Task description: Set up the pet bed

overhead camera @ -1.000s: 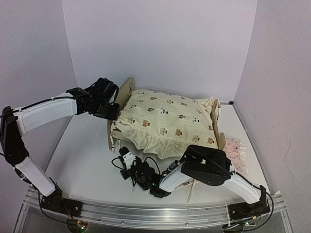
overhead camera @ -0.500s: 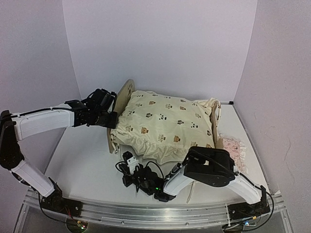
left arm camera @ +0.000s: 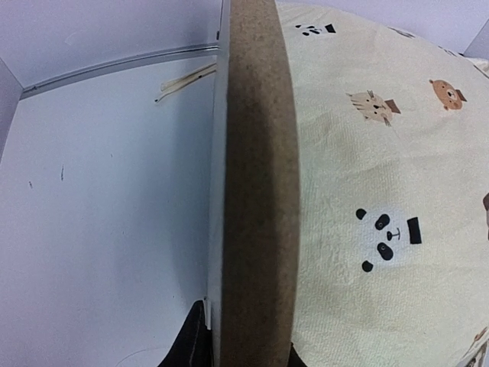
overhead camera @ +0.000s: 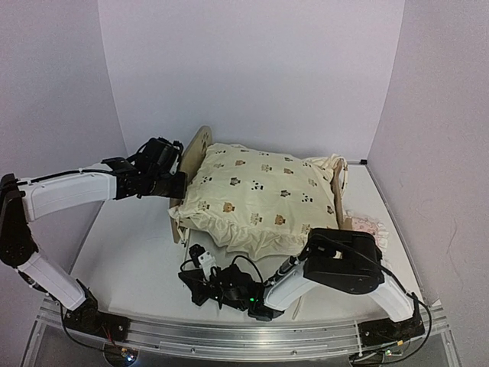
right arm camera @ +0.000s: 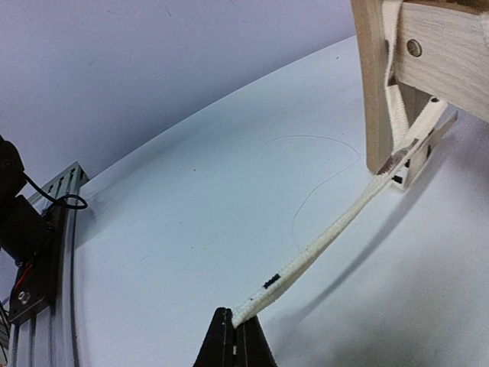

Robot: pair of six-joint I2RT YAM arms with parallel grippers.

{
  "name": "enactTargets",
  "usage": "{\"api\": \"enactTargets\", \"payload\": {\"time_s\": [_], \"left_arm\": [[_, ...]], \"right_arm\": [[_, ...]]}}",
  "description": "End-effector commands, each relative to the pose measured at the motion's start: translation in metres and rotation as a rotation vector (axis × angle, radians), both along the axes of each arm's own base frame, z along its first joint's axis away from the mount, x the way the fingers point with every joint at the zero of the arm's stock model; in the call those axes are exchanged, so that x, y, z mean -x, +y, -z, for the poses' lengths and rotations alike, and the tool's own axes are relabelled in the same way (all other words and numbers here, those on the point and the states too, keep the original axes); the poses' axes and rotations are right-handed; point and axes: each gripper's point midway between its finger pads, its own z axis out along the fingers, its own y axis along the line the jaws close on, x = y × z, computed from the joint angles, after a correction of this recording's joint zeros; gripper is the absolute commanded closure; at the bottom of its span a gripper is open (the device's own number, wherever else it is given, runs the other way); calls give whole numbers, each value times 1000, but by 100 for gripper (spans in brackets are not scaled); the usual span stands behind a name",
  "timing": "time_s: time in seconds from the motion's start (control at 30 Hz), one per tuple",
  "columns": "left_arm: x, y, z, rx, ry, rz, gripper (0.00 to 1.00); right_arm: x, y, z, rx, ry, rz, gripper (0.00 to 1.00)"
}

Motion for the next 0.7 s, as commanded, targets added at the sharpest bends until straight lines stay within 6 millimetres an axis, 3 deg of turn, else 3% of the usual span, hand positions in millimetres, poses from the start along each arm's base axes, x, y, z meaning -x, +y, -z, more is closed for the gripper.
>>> {"api": "enactTargets", "payload": {"time_s": [0.0, 0.23, 0.43, 0.53, 0.6, 0.67], "left_arm": [[-21, -13, -15, 102, -43, -26, 94], [-39, -10, -10, 80, -58, -35, 96], [-50, -11, 1, 38, -52, -19, 95], [-49, -7, 2, 32, -41, -28, 87], [-43, -6, -5, 56, -36, -26, 76], [-35, -5, -12, 82, -30, -12, 58]], "right_arm": [[45, 20, -35, -60, 65, -175, 100], [72, 25, -59, -83, 65, -254, 100], [83, 20, -64, -85, 95, -280, 100], [80, 14, -56, -71, 119, -259, 100], [76, 11, -46, -55, 131, -227, 100], [67, 6, -35, -40, 138, -174, 100]]}}
